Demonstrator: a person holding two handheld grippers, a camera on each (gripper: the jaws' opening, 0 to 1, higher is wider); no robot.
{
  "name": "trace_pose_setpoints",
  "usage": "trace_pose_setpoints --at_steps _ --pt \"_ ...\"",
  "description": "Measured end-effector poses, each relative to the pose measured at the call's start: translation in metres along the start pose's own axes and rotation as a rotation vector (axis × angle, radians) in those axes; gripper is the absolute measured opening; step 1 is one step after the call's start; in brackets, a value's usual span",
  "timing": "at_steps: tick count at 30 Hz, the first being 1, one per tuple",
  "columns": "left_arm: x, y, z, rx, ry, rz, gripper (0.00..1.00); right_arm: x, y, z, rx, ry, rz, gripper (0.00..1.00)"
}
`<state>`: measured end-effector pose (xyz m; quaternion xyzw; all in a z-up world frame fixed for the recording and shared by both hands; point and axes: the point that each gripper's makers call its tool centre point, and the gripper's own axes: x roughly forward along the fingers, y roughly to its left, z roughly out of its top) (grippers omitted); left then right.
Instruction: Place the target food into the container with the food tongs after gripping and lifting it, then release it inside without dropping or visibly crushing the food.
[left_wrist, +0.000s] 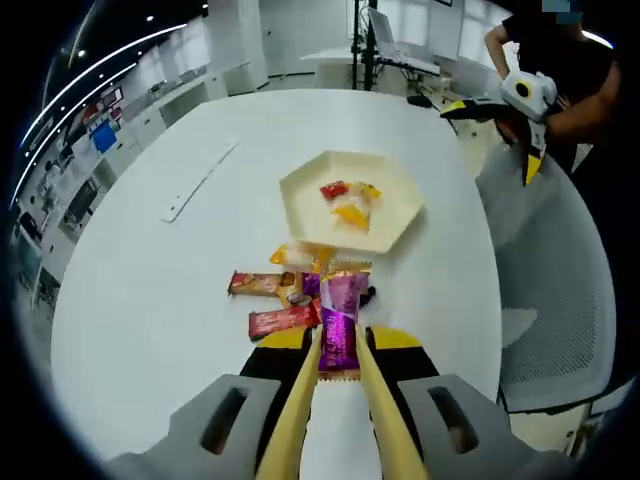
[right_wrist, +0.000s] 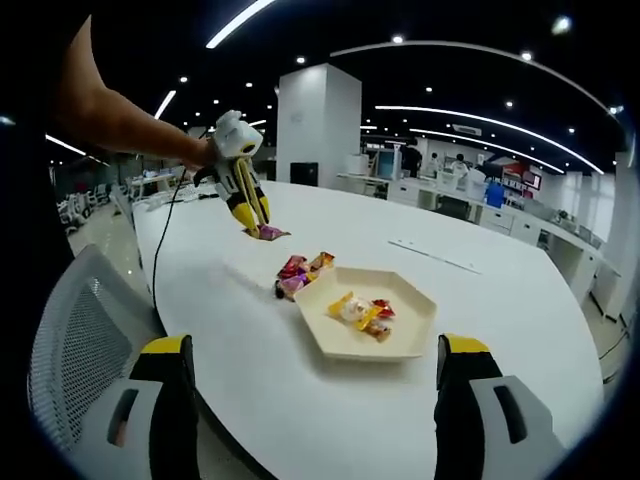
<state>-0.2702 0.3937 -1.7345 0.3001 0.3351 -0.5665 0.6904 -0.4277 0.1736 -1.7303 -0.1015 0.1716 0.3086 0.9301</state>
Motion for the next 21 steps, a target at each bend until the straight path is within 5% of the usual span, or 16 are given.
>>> trace_pose_setpoints --at_steps 8,21 --pt "-0.002 0.004 0.024 0.03 -0.003 -0.004 0.17 -0.001 -0.001 0.002 -0.001 -0.007 -0.006 0.99" --pt "0.034 -0.013 0.071 0.071 -0.019 -0.042 0.17 -0.001 -0.003 0.003 -0.003 -0.016 -0.016 0.99"
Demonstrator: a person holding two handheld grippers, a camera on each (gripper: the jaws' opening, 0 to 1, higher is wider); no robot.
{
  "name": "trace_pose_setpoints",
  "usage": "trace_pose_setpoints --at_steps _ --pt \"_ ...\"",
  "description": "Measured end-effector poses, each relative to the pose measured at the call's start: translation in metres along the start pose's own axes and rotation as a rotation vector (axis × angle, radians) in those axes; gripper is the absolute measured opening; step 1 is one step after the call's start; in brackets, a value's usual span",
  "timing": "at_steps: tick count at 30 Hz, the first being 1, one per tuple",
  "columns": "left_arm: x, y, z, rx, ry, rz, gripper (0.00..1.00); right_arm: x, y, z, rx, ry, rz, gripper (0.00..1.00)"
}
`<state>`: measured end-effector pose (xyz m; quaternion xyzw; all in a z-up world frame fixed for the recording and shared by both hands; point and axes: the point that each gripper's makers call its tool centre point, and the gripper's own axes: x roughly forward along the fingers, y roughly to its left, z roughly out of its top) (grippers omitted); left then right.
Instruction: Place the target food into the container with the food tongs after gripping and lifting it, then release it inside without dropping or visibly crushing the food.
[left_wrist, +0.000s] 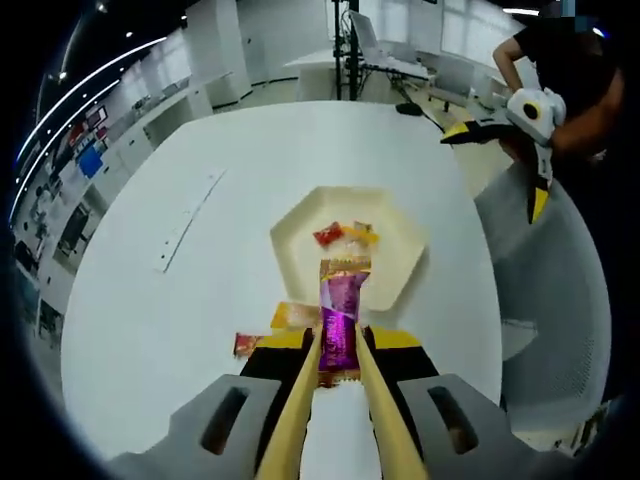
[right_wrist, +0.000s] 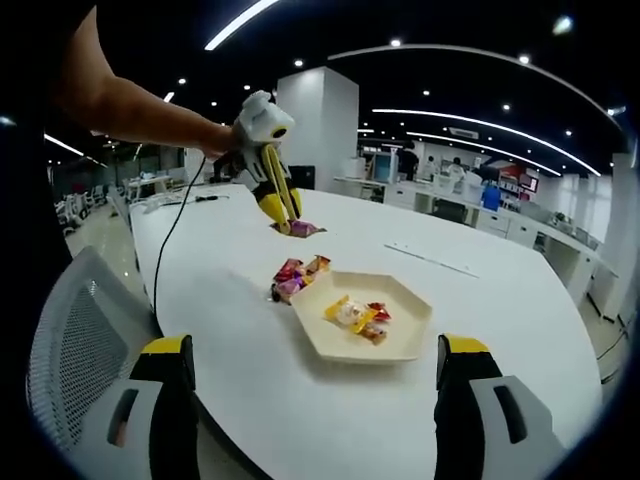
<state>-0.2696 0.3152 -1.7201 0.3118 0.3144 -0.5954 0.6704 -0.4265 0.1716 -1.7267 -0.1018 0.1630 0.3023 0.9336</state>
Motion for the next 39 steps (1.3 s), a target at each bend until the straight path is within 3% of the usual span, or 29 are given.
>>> trace_pose_setpoints --at_steps 21,28,30,34,39 --pt "0.067 0.034 0.089 0.042 0.003 -0.008 0.17 -0.003 -0.007 0.005 0.008 -0.029 -0.027 0.99" --pt "0.078 0.04 0.094 0.055 -0.014 -0.008 0.19 -0.004 -0.008 0.005 0.012 -0.029 -0.033 0.99" --pt "0.083 0.037 0.089 0.035 -0.018 -0.025 0.2 -0.004 -0.008 0.005 0.011 -0.029 -0.034 0.99" --pt "0.089 0.036 0.08 0.068 -0.007 -0.016 0.23 -0.003 -0.007 0.004 0.003 -0.024 -0.033 0.99" --pt "0.081 0.042 0.084 0.04 -0.059 0.004 0.24 -0.005 -0.009 0.007 0.012 -0.041 -0.04 0.99"
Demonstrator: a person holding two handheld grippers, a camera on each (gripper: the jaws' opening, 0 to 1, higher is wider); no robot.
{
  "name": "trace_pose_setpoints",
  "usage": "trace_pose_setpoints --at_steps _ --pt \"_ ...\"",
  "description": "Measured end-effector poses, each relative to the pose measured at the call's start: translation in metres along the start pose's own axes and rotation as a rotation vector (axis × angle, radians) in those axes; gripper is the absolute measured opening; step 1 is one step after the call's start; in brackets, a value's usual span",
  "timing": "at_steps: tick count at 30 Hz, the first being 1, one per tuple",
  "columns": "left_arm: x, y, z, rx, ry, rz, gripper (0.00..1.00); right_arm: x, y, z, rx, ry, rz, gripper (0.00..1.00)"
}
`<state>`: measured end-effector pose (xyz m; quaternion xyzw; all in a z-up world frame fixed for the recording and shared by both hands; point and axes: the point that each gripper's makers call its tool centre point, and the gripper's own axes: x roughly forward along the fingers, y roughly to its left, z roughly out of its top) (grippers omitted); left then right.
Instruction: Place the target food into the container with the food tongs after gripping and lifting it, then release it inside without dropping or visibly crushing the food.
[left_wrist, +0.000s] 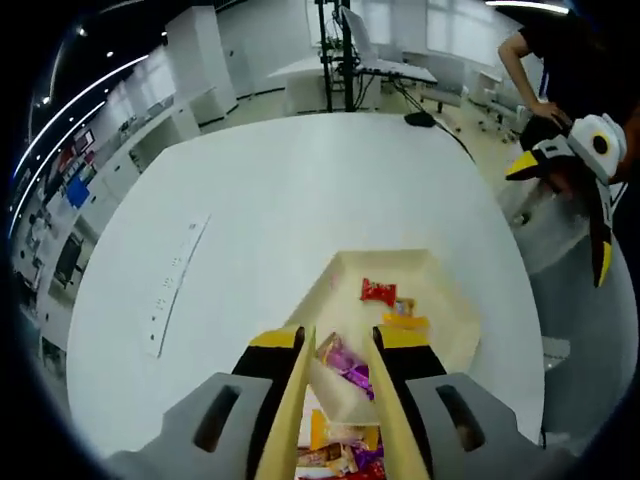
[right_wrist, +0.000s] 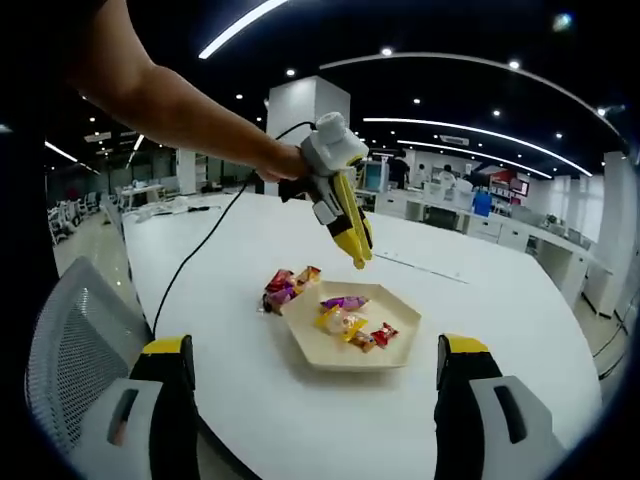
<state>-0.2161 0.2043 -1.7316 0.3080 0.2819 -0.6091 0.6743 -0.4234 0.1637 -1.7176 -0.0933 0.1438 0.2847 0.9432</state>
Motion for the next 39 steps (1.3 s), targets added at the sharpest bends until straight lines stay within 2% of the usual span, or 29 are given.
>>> trace_pose_setpoints --at_steps 6,12,19,21,25,28,35,39 --pt "-0.019 -0.001 0.001 -0.02 -0.041 0.036 0.24 0.002 0.005 -0.001 -0.006 0.006 0.026 0.99" --pt "-0.041 -0.004 -0.017 -0.029 -0.068 0.074 0.25 0.002 0.004 -0.002 -0.004 0.011 0.021 0.99" --pt "-0.067 -0.002 -0.061 -0.109 -0.061 0.142 0.25 0.002 0.006 -0.003 -0.007 0.014 0.027 0.99" --pt "-0.073 0.001 -0.073 -0.136 -0.055 0.18 0.25 0.003 0.006 -0.004 -0.01 0.018 0.029 0.99" --pt "-0.08 0.003 -0.092 -0.198 -0.061 0.227 0.25 0.003 0.006 -0.004 -0.014 0.019 0.031 0.99" --pt "-0.082 0.009 -0.108 -0.241 -0.052 0.294 0.26 0.003 0.007 -0.003 -0.014 0.02 0.033 0.99" --pt "-0.075 0.007 -0.14 -0.308 -0.017 0.348 0.26 0.003 0.008 -0.005 -0.021 0.027 0.039 0.99" --pt "-0.07 0.014 -0.158 -0.37 -0.004 0.413 0.25 0.003 0.007 -0.005 -0.016 0.028 0.038 0.99"
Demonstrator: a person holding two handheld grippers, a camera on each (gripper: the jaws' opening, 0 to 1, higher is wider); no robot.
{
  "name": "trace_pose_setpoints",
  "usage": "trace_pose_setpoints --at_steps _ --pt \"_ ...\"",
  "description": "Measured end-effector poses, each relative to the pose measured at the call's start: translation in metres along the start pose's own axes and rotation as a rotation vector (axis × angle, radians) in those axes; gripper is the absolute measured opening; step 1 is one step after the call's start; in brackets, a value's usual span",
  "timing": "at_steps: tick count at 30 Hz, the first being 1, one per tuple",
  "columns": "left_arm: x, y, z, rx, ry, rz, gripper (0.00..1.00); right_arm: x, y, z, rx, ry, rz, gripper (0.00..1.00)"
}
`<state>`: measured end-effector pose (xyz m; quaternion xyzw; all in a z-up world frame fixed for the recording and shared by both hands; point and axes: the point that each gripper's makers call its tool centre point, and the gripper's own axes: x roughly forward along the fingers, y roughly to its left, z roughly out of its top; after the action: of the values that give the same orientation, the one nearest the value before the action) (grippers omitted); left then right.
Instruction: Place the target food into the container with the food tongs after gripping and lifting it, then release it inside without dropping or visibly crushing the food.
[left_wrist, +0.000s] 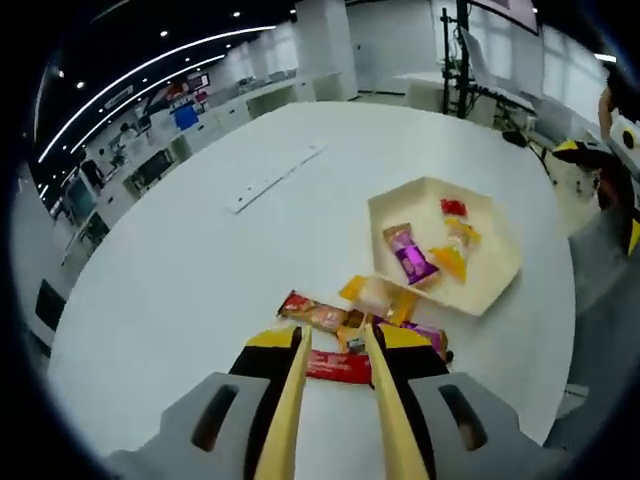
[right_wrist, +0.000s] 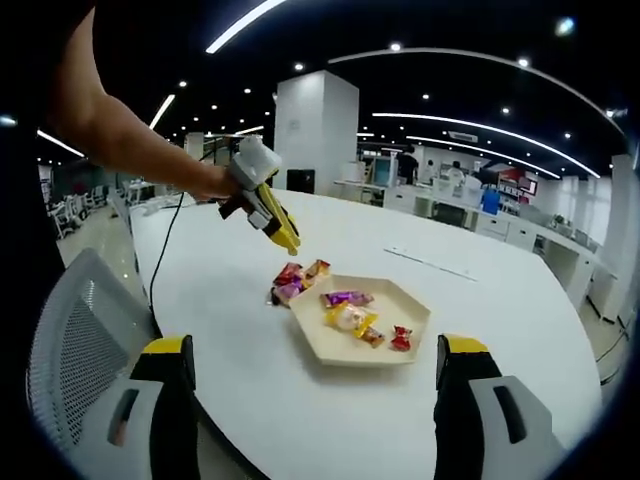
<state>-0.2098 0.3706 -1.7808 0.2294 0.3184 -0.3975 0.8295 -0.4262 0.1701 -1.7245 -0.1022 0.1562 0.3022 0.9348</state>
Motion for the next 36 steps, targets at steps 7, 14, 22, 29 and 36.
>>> trace_pose_setpoints --at_steps 7,14,22,29,36 --pt "0.012 -0.003 -0.01 -0.086 0.004 0.046 0.25 0.0 0.0 -0.001 0.002 0.003 -0.001 0.99" --pt "0.022 -0.006 -0.021 -0.091 0.033 0.095 0.25 0.001 0.001 0.0 0.002 0.003 0.001 0.99" --pt "0.026 -0.008 -0.025 -0.091 0.046 0.118 0.25 0.0 0.0 0.0 0.002 0.003 0.001 0.99" --pt "0.017 -0.014 -0.039 -0.018 0.091 0.104 0.25 0.0 -0.001 0.0 0.004 -0.001 -0.003 0.99" --pt "-0.001 -0.001 -0.058 -0.065 0.105 0.122 0.25 -0.001 0.0 0.002 0.002 -0.007 -0.003 0.99"
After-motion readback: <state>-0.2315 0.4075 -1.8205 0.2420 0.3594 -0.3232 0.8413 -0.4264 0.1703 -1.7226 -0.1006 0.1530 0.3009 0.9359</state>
